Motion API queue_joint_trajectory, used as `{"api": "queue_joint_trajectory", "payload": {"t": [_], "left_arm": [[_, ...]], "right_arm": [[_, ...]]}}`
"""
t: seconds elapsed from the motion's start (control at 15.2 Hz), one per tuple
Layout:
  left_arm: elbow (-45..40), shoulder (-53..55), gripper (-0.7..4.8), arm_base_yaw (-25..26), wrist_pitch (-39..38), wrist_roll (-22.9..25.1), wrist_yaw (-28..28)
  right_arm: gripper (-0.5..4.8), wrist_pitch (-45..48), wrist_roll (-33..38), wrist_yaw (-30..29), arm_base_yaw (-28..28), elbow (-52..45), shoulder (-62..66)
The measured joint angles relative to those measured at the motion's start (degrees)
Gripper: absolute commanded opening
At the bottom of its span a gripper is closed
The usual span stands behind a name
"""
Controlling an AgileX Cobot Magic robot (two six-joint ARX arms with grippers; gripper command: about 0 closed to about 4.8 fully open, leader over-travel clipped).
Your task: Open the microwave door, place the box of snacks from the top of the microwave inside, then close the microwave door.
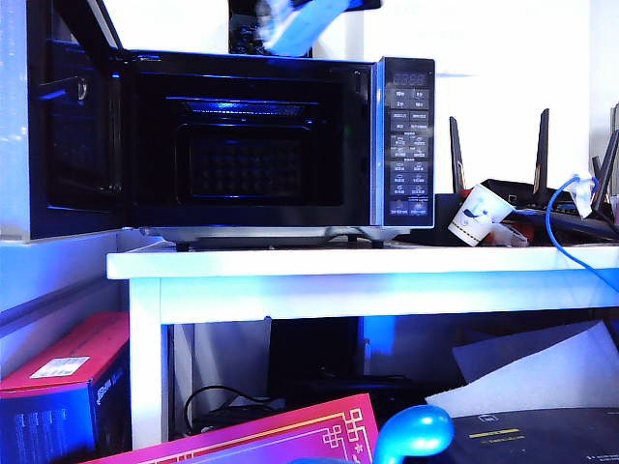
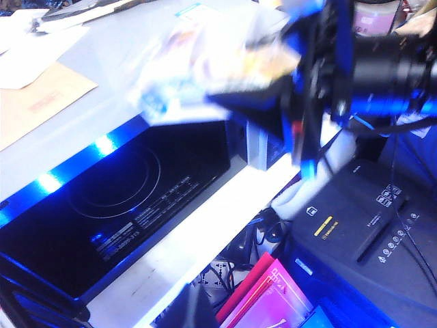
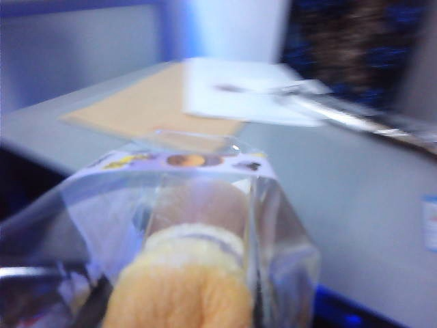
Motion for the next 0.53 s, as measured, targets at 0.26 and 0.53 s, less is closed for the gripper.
{"api": "queue_joint_trajectory", "payload": {"t": [0.26, 0.53], "left_arm": [[0.0, 0.0, -0.06, 0.0, 0.0, 0.04, 0.0], [0.0, 0.0, -0.06, 0.0, 0.0, 1.11, -0.02]], "right_arm": [[2.11, 2.64, -0.17, -6.23, 0.02, -4.35, -0.48], [2.11, 3.48, -0.42, -7.54, 0.04, -5.49, -0.63]]}}
